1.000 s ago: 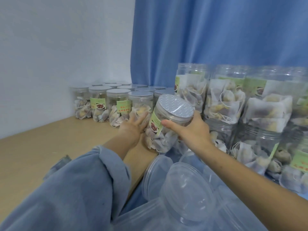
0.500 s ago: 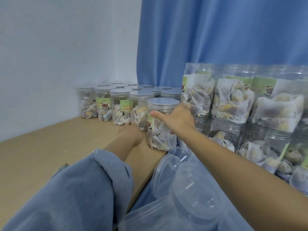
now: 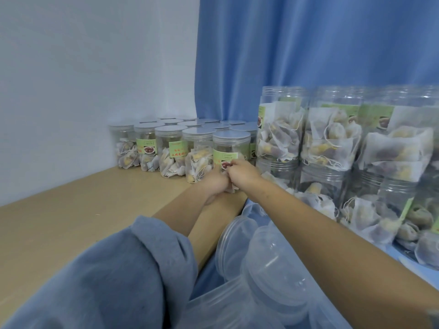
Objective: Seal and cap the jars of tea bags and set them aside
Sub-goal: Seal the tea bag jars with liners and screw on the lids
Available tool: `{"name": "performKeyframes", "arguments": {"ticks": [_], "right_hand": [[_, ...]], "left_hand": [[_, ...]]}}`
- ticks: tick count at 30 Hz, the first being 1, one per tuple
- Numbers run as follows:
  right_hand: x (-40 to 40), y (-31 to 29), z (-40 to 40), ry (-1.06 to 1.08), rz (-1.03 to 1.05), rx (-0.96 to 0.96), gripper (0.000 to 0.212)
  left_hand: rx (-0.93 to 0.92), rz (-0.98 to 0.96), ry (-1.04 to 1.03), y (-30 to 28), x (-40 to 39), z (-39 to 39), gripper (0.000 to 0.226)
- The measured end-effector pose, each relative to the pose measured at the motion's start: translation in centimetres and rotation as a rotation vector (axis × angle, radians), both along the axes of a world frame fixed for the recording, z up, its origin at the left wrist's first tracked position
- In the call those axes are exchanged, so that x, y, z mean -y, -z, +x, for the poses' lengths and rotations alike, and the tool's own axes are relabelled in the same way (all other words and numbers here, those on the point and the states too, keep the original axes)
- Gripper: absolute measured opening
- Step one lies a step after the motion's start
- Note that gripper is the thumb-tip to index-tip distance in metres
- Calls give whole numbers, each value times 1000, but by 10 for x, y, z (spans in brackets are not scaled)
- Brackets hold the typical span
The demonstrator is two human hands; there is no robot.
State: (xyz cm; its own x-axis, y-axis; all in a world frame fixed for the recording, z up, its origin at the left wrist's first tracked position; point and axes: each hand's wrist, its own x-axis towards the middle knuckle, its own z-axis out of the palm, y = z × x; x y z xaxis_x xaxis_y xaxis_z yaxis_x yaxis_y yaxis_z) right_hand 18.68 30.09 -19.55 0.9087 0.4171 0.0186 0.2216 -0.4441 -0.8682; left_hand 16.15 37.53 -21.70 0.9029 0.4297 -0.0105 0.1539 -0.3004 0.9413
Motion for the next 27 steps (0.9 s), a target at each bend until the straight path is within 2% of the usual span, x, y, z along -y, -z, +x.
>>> {"name": "performKeyframes", "arguments": {"ticks": [2,4,6,11,18,22,27], "right_hand": [[-3,-2,-6,-26,48,-102,15],[-2,-2,-13,-59,120,-154,25],[4,-5,-18,-81,162,-192,34],[38,-29,-46,-112,226,-228,37],[106,-72,-97,-124,274,-121,25],[165,-88,-117,-106,208,-38,35],[245,-101,-123,-20,154,74,31]], "left_hand": [[-80,17,6,0,0,-4,32],[-126,-8,-2,-5,5,-10,21],[-137,-5,-21,-13,10,-15,29],[-129,84,-1,-48,40,-48,28],[-17,65,-10,-91,107,-99,24],[35,45,11,-104,163,-121,23],[90,29,82,-113,245,-125,26]]}}
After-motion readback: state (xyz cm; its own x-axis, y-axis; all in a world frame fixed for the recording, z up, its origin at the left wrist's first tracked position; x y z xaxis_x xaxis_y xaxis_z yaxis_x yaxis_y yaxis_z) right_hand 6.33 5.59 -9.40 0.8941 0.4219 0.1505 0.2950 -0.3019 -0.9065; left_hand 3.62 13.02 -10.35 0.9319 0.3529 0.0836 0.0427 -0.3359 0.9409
